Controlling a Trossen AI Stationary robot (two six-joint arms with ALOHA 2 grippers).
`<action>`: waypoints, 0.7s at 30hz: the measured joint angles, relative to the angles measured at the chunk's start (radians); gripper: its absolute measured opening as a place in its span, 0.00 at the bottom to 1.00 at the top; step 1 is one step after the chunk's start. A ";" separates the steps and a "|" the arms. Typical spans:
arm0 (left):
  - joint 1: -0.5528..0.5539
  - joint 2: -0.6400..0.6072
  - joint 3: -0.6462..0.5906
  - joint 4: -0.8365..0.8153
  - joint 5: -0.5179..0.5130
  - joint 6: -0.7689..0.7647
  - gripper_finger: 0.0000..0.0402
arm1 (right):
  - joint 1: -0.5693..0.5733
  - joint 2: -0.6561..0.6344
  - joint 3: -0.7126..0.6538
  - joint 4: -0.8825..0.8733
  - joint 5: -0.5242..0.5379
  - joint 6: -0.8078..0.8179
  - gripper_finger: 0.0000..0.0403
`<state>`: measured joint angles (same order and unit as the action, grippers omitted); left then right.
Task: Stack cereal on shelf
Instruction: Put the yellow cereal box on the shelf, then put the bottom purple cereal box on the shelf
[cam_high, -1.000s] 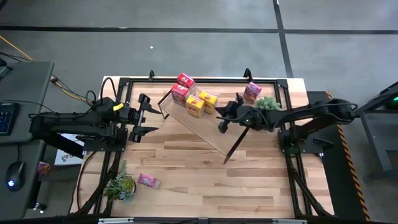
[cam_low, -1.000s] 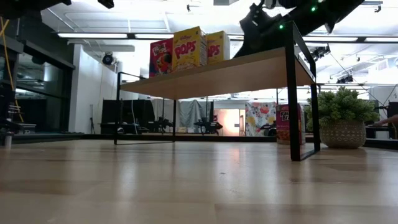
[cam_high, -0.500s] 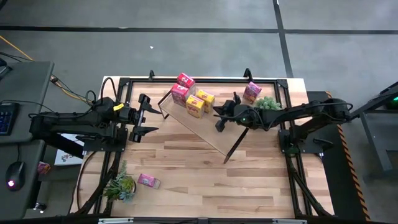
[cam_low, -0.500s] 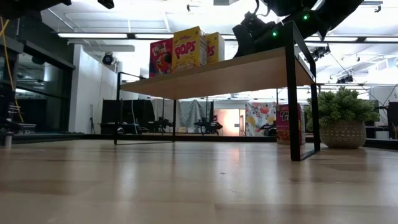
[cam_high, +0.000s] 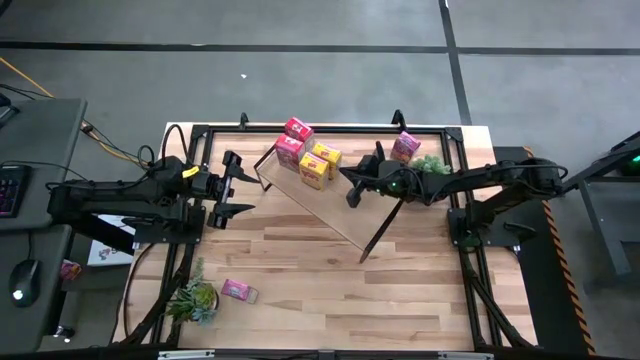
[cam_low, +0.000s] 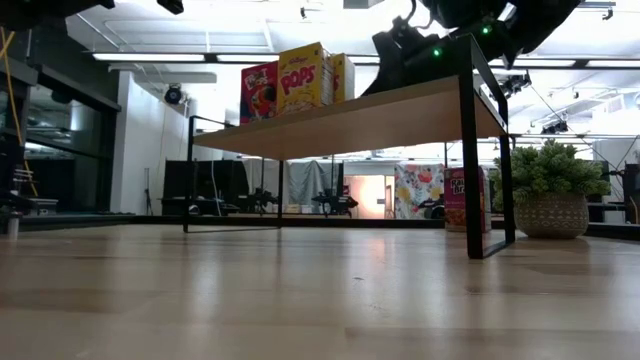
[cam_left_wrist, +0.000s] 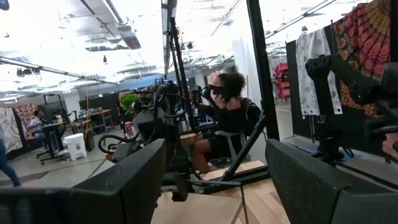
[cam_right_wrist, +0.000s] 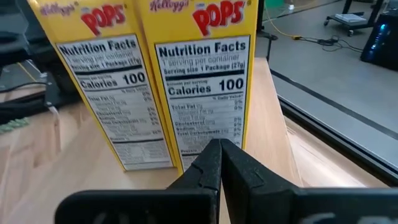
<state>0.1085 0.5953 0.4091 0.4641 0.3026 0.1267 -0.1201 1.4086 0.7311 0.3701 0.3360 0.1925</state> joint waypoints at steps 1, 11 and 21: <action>0.000 0.000 0.000 0.000 0.000 0.000 0.66 | -0.004 0.000 0.000 0.005 -0.006 0.000 0.00; 0.000 0.000 0.000 0.000 0.000 0.000 0.66 | -0.025 0.043 0.001 0.089 -0.055 0.035 0.00; 0.000 0.000 0.000 -0.006 0.000 -0.002 0.66 | -0.026 0.025 0.000 0.045 -0.054 0.017 0.00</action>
<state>0.1089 0.5953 0.4090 0.4584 0.3027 0.1251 -0.1463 1.4340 0.7315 0.4147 0.2824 0.2098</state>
